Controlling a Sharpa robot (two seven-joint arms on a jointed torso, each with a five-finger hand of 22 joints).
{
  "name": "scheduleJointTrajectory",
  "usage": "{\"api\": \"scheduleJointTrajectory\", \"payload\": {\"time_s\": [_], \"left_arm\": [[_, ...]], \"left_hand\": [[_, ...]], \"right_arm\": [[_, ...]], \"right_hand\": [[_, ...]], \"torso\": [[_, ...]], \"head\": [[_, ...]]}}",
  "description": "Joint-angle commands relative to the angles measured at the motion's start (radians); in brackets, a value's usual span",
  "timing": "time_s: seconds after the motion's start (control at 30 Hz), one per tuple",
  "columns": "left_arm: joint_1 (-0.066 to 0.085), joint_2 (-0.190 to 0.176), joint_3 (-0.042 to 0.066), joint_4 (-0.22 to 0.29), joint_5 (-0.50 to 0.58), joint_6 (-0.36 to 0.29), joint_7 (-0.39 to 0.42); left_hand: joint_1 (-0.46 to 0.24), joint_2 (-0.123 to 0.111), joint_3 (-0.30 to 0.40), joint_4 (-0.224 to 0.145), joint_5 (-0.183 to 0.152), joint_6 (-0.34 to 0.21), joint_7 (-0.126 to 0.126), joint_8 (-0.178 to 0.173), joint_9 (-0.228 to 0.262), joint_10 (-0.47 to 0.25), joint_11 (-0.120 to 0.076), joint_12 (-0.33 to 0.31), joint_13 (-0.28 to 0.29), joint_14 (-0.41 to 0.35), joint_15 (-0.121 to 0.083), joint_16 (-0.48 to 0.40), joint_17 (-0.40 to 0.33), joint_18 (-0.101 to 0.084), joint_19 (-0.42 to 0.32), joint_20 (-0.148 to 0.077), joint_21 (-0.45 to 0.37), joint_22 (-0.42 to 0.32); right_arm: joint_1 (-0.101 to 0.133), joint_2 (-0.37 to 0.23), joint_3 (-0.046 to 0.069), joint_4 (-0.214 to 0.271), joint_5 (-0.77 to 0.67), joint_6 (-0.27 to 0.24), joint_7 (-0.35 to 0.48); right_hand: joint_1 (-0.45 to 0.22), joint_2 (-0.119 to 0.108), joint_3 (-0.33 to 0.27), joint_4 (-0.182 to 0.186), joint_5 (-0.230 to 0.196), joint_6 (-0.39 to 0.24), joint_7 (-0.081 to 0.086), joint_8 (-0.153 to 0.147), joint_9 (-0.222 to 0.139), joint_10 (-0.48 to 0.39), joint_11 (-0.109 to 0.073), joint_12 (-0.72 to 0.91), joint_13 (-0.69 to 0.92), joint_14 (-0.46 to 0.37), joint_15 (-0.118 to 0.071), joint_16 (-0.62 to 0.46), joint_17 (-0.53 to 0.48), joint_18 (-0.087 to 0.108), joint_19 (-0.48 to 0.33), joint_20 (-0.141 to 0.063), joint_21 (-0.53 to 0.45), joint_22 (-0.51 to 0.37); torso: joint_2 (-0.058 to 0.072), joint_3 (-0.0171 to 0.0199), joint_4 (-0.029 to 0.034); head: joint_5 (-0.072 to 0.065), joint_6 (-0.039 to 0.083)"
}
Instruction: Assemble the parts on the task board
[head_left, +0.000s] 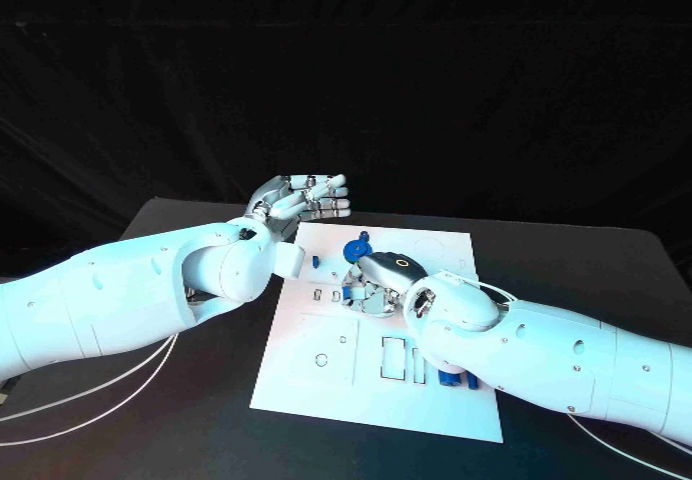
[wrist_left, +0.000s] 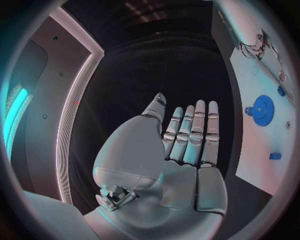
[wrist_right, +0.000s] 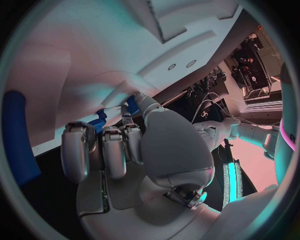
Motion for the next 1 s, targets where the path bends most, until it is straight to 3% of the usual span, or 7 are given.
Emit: {"api": "scheduleJointTrajectory", "payload": {"time_s": [0.03,0.27,0.4,0.53,0.7,0.87,1.0], "left_arm": [[0.001,0.000,0.001,0.001,0.001,0.014,0.004],[0.001,-0.001,0.001,0.002,0.001,0.013,0.003],[0.001,-0.002,0.001,0.002,0.001,0.014,0.004],[0.001,-0.003,0.001,-0.002,-0.007,0.018,-0.003],[0.001,-0.005,0.000,-0.024,-0.042,0.090,-0.021],[0.001,-0.005,0.000,-0.059,-0.130,0.162,-0.057],[0.001,-0.004,0.000,-0.073,-0.260,0.141,-0.111]], "left_hand": [[0.001,0.008,0.002,-0.007,0.001,-0.003,0.016,-0.003,-0.001,0.002,0.006,-0.004,0.001,0.002,0.002,-0.004,-0.001,0.011,-0.006,0.004,0.007,-0.001],[0.002,0.009,0.003,-0.008,0.002,-0.003,0.016,-0.004,-0.001,0.001,0.006,-0.005,0.001,0.002,0.002,-0.005,-0.001,0.011,-0.006,0.004,0.007,-0.001],[0.009,0.013,0.008,-0.012,0.003,-0.002,0.015,-0.005,-0.001,0.001,0.006,-0.006,0.001,0.003,0.002,-0.007,-0.001,0.011,-0.006,0.004,0.008,-0.001],[0.015,0.017,0.014,-0.017,0.004,0.002,0.012,-0.005,0.000,0.005,0.004,-0.006,0.002,0.008,0.000,-0.008,0.000,0.011,-0.004,0.003,0.010,-0.002],[0.023,0.022,0.031,-0.024,0.006,0.025,-0.003,-0.003,0.001,0.051,-0.019,0.007,0.005,0.117,-0.033,0.046,0.027,0.015,0.047,-0.015,0.045,0.011],[0.024,0.021,0.086,-0.017,0.003,0.089,-0.042,0.013,0.005,0.208,-0.074,0.053,0.017,0.312,-0.102,0.156,0.090,0.017,0.199,-0.090,0.139,0.047],[-0.053,0.003,0.064,0.052,-0.007,0.101,-0.067,0.007,0.004,0.315,-0.108,0.095,0.045,0.463,-0.141,0.280,0.180,0.016,0.326,-0.147,0.215,0.077]], "right_arm": [[-0.002,0.000,-0.002,-0.003,0.001,0.007,-0.012],[-0.002,0.001,-0.002,-0.001,0.006,-0.003,-0.005],[-0.002,-0.006,-0.002,0.005,0.008,-0.031,0.000],[-0.001,-0.032,-0.001,0.031,0.024,-0.091,0.024],[0.022,-0.082,0.004,0.074,0.130,-0.110,0.148],[0.070,-0.157,0.008,0.119,0.310,-0.086,0.297],[0.112,-0.257,0.009,0.172,0.429,-0.053,0.348]], "right_hand": [[-0.006,-0.011,-0.003,0.007,-0.006,-0.014,0.002,-0.006,-0.002,-0.001,0.010,-0.007,0.137,0.103,0.009,-0.003,0.249,0.015,0.000,0.010,-0.006,0.113],[-0.023,-0.030,-0.017,0.017,-0.033,-0.045,0.009,-0.011,-0.005,-0.012,0.017,-0.017,0.127,0.101,0.016,-0.006,0.244,0.018,-0.006,0.017,-0.017,0.106],[-0.024,-0.057,-0.031,0.026,-0.064,-0.097,0.020,-0.014,-0.013,-0.047,0.027,-0.054,0.094,0.100,0.024,-0.008,0.240,0.022,-0.017,0.024,-0.037,0.091],[-0.006,-0.087,-0.045,0.064,-0.087,-0.158,0.031,-0.011,-0.024,-0.057,0.037,-0.062,0.084,0.098,0.033,-0.011,0.234,0.025,-0.023,0.033,-0.050,0.083],[0.031,-0.078,-0.037,0.087,-0.084,-0.151,0.028,0.010,-0.024,-0.083,0.036,-0.083,0.063,0.082,0.033,-0.044,0.175,0.047,-0.078,0.035,-0.143,0.011],[0.062,-0.061,-0.027,0.080,-0.077,-0.125,0.020,0.043,-0.019,-0.123,0.030,-0.110,0.035,0.056,0.029,-0.090,0.100,0.068,-0.142,0.033,-0.248,-0.066],[0.077,-0.053,-0.023,0.069,-0.057,-0.080,0.013,0.078,-0.012,-0.124,0.023,-0.109,0.031,0.052,0.022,-0.101,0.088,0.070,-0.146,0.028,-0.263,-0.074]], "torso": [[0.000,0.0004,0.0001],[0.000,0.0000,-0.0009],[0.001,0.0007,0.0003],[-0.002,0.0003,0.0007],[-0.006,0.0001,-0.0034],[-0.018,-0.0009,-0.0095],[-0.028,-0.0035,-0.0094]], "head": [[0.000,0.001],[-0.003,0.002],[-0.004,0.004],[-0.008,0.010],[-0.007,0.015],[-0.005,0.026],[-0.009,0.027]]}}
